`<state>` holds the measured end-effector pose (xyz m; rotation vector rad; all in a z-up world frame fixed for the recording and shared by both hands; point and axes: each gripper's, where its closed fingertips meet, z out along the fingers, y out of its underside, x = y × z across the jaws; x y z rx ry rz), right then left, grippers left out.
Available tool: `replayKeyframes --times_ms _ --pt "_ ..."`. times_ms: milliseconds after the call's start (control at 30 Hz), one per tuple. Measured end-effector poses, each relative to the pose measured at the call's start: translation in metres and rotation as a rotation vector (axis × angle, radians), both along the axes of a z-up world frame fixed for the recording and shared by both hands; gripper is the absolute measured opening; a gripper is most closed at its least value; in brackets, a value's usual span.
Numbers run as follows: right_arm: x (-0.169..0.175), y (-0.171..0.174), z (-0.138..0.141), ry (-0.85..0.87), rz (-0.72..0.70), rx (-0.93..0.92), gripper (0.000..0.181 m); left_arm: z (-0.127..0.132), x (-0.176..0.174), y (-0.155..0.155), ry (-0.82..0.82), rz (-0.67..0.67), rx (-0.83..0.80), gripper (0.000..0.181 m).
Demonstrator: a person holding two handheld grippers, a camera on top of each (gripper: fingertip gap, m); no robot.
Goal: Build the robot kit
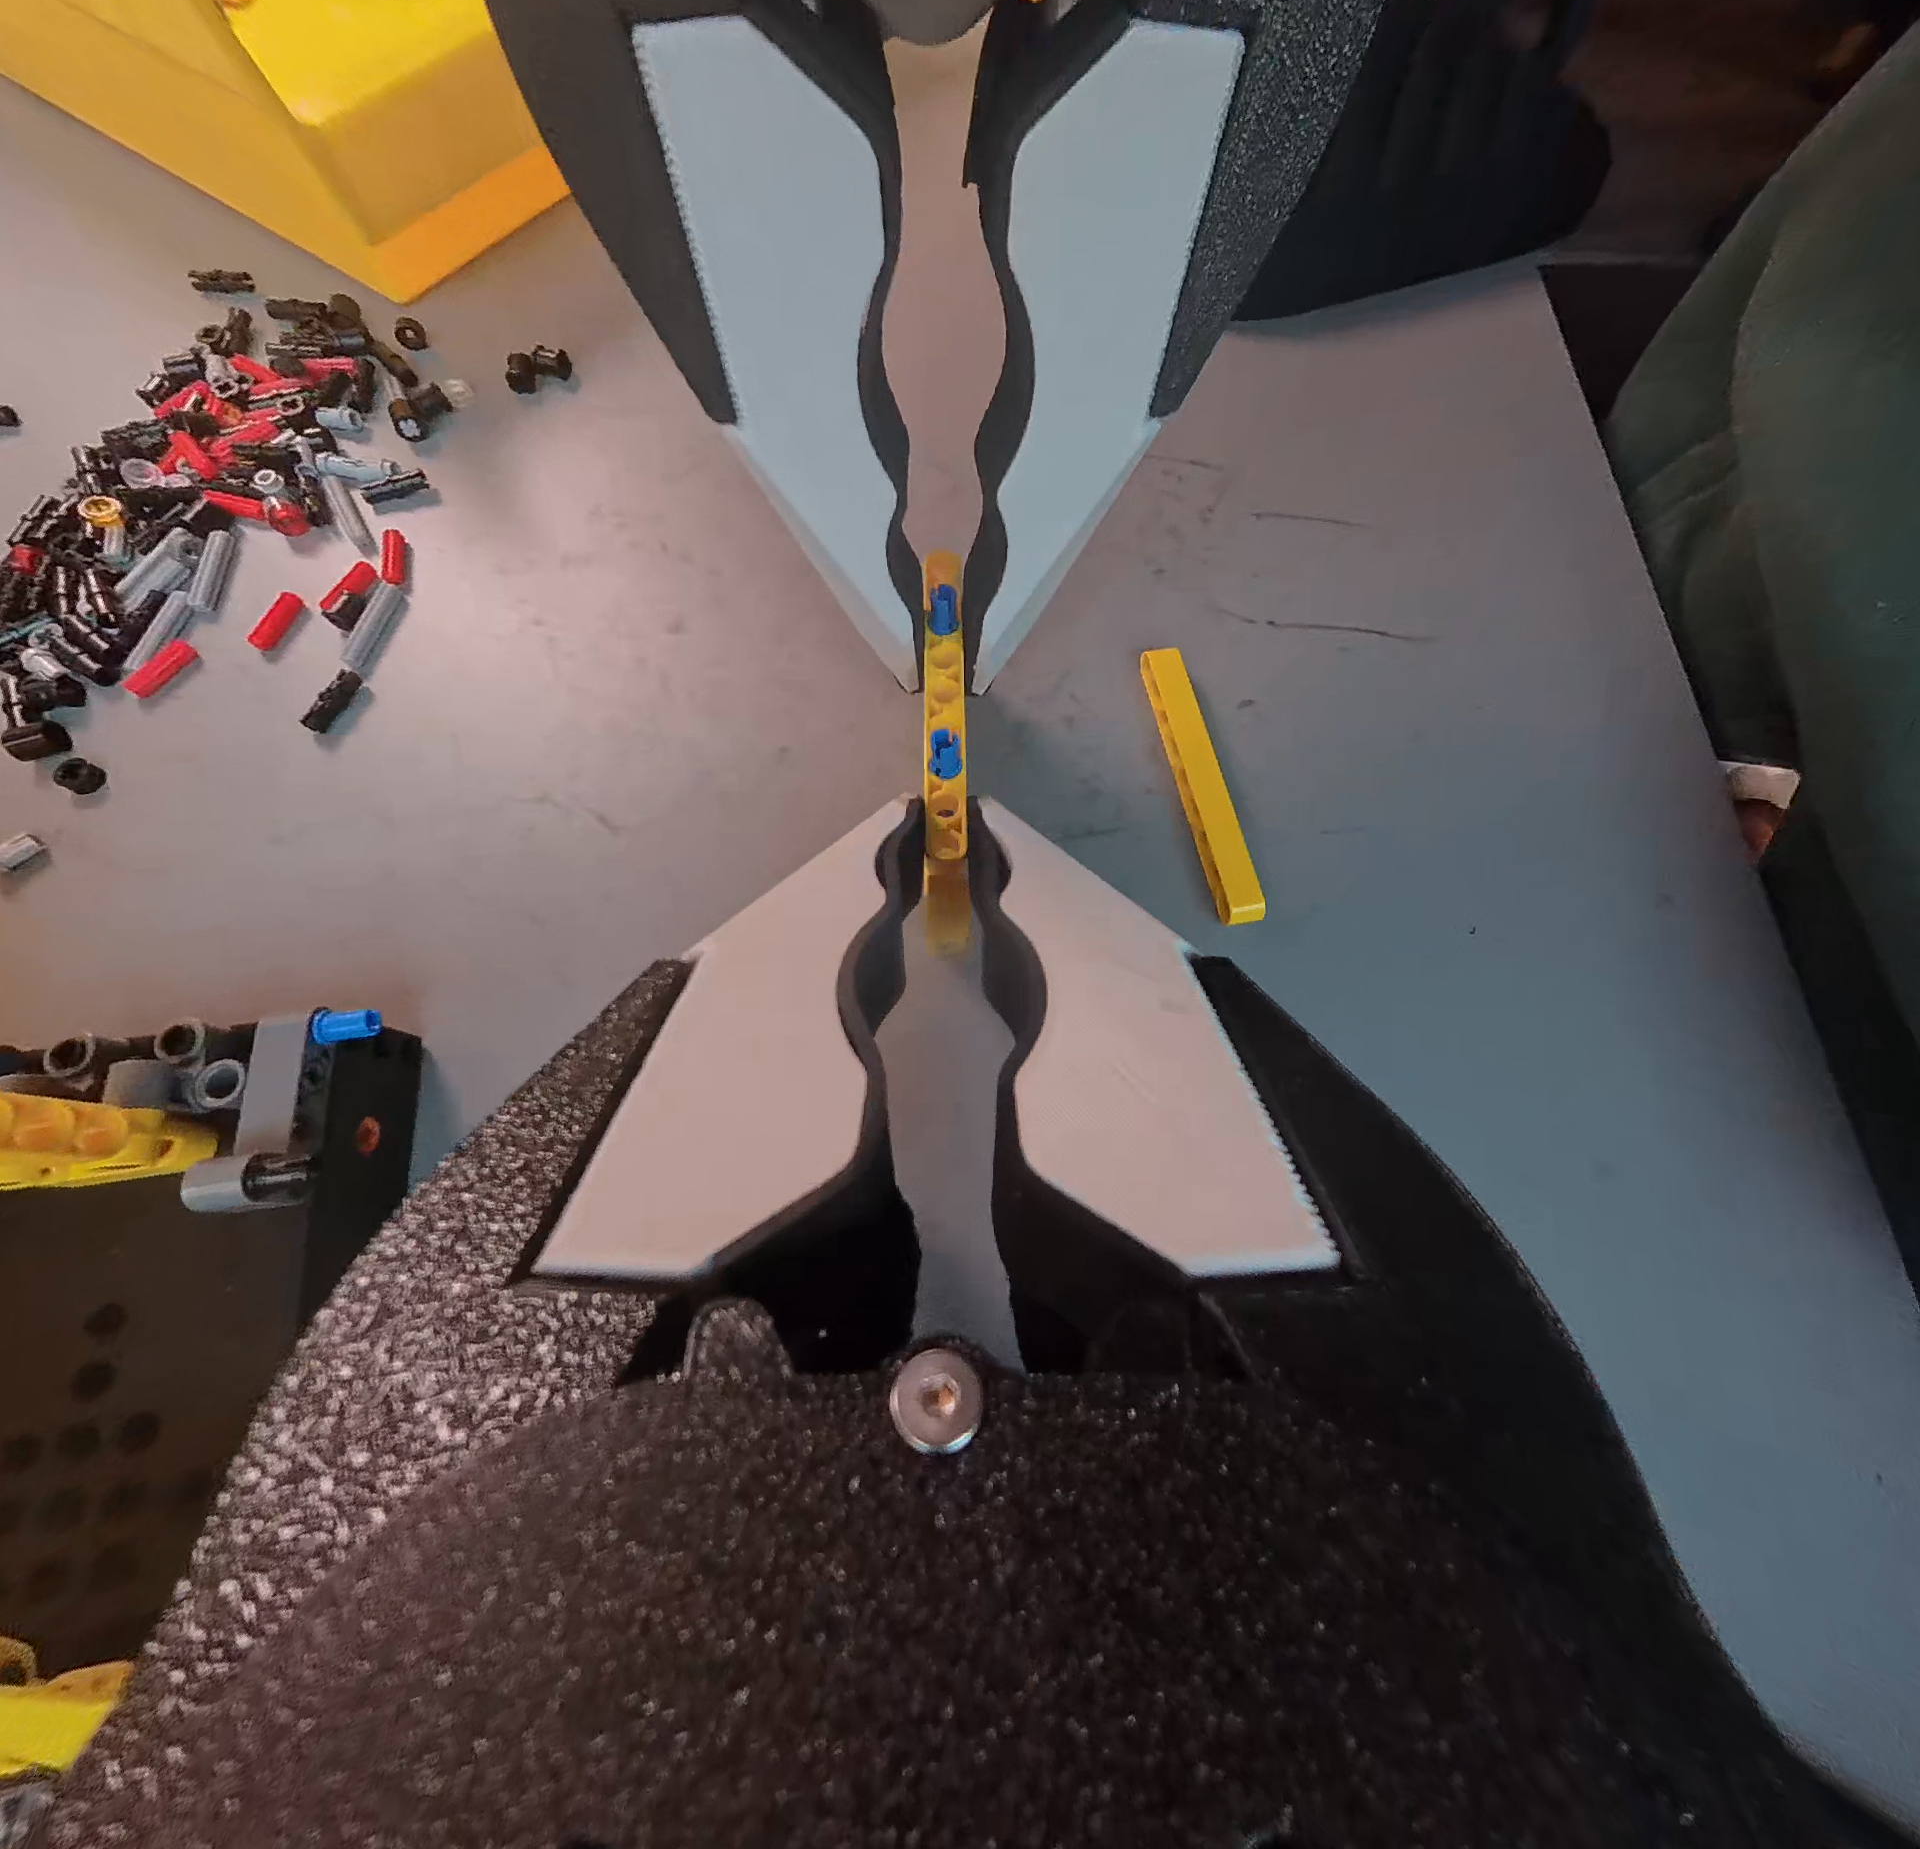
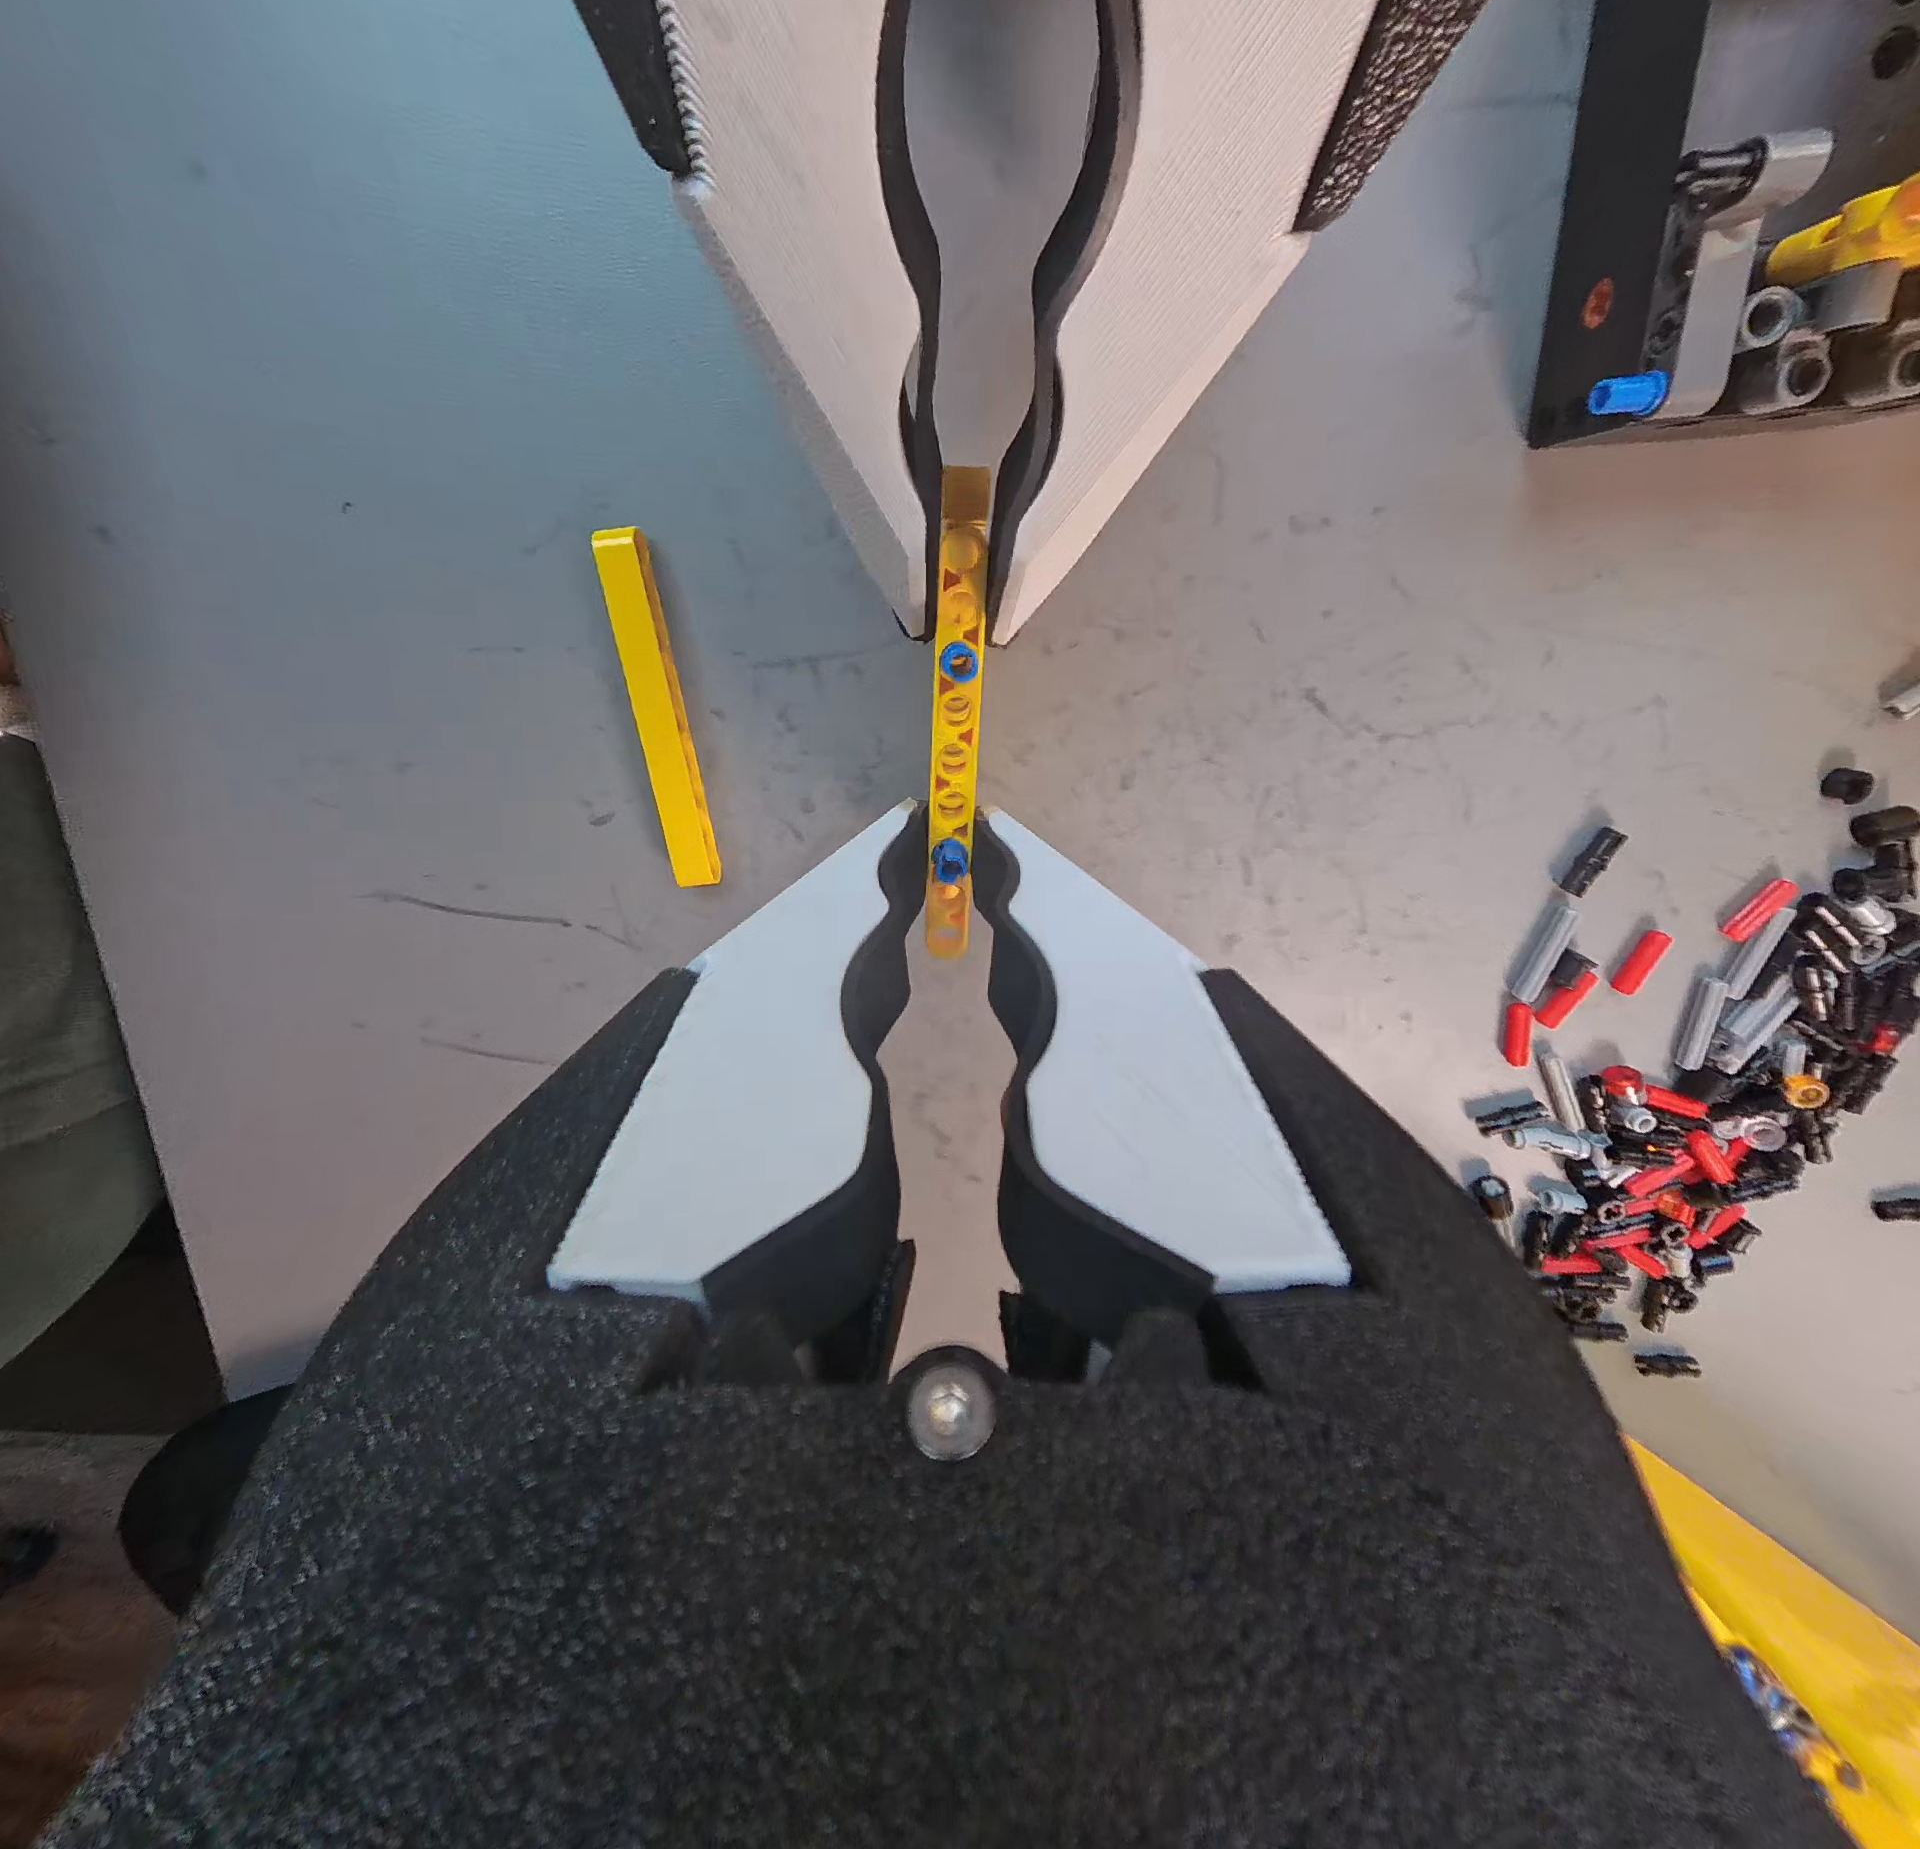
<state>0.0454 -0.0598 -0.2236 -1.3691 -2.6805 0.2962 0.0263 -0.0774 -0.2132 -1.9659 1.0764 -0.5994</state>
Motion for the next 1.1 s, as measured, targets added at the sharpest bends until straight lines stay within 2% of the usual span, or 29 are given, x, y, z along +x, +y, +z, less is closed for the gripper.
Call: replayKeyframes --times_ms 133,267,433,667,767,867,1000,1100 --pt "-0.002 0.000 0.002 0.098 0.044 -0.007 0.011 -0.001 0.001 0.001 0.006 0.005 0.007 0.006" --pt "-0.002 -0.002 0.012 0.159 0.013 -0.063 0.014 -0.001 0.001 0.001 0.000 0.006 0.004 0.006" --pt "-0.001 0.002 0.012 0.196 -0.006 -0.082 0.007 0.000 0.002 0.002 -0.019 0.013 -0.002 0.006" --pt "-0.002 0.003 0.013 0.204 -0.098 -0.194 0.007 -0.001 -0.001 0.004 -0.042 0.039 -0.034 0.012" --pt "-0.002 0.004 0.013 0.203 -0.101 -0.179 0.007 -0.001 -0.002 0.005 -0.032 0.042 -0.026 0.018" --pt "-0.002 0.004 0.012 0.179 -0.099 -0.149 0.007 0.000 -0.005 0.007 -0.013 0.054 -0.002 0.017" --pt "-0.002 0.004 0.012 0.159 -0.074 -0.103 0.007 0.015 -0.011 0.006 -0.040 0.058 0.037 0.014" --pt "-0.002 0.004 0.012 0.145 -0.080 -0.099 0.007 0.012 -0.011 0.005 -0.015 0.054 0.039 0.010"
